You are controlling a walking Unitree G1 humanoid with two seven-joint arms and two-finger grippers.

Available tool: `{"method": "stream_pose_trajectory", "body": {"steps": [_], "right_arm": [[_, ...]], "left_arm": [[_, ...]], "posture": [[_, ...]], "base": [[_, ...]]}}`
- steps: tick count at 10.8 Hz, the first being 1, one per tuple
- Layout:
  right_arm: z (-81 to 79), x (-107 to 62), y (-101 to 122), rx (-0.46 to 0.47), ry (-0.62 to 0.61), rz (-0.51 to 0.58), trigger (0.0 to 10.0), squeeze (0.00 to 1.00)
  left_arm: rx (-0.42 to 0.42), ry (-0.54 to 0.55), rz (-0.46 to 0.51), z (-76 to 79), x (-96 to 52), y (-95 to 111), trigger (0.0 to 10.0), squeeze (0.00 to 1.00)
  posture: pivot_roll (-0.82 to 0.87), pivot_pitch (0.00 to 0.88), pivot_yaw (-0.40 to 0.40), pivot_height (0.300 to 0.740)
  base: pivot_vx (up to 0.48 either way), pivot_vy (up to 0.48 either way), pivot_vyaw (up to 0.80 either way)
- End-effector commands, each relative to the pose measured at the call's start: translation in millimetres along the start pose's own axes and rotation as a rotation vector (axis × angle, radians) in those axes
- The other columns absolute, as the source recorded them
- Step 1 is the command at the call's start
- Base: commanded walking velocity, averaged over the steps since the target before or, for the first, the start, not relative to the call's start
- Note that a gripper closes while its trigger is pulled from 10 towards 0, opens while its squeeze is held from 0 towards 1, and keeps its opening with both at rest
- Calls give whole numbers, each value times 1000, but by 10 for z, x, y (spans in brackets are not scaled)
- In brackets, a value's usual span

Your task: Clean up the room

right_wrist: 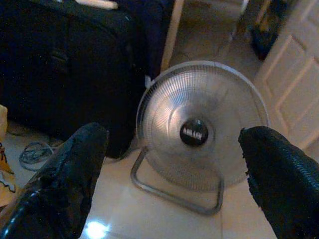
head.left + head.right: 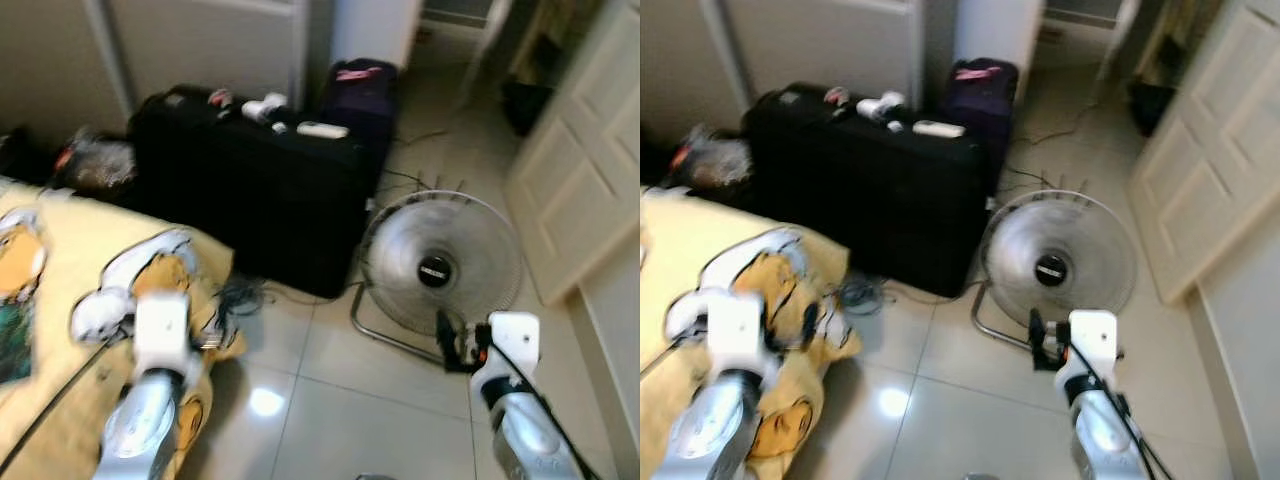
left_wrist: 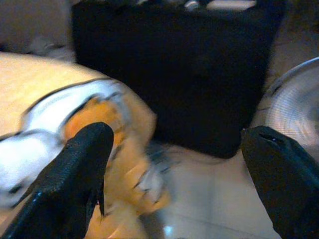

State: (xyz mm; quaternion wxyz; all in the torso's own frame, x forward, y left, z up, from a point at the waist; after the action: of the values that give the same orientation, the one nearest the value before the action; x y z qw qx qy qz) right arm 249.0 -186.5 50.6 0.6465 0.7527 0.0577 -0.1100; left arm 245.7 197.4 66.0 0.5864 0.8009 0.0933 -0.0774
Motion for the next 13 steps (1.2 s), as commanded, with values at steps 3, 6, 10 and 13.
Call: {"method": "stream_pose_trajectory", "body": {"steps": [3,6,10,13], "right_arm": [[-81,-13,90,-44,64,39,10000,1000],[-180,62,193,-103,91,87,10000,1000],[-241,181,371,-65,123,133,10000,1000],[-250,171,320,-53,114,102,10000,1000]], "left_arm": [[-29,-37,76,78,18,201,10000,1000],[12,1,213,43,251,552,10000,1000],[26,3,274,-114,608,861,10000,1000],[57,-117,283,-140,529,807,10000,0]], "posture": [[-35,0,-72,740],[-30,0,-75,740],[-43,0,-47,740],[-50,0,-37,740]], "base": [[0,0,0],[0,0,800],[0,0,800],[0,0,800]]}}
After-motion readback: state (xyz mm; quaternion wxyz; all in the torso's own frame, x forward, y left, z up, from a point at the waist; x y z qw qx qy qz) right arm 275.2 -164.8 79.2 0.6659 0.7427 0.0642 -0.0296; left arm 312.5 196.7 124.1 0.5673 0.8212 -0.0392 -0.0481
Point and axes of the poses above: a point about 5 cm out from each wrist's last joint towards the gripper, its own x axis pointing out of the wrist towards the gripper, its own y axis along the axis of the wrist's last joint, z = x × y, the point moved 4 cm from there along x, pointing out of the wrist towards the gripper, and after that the axes turned 12 degrees about x, right-handed, at the moved point
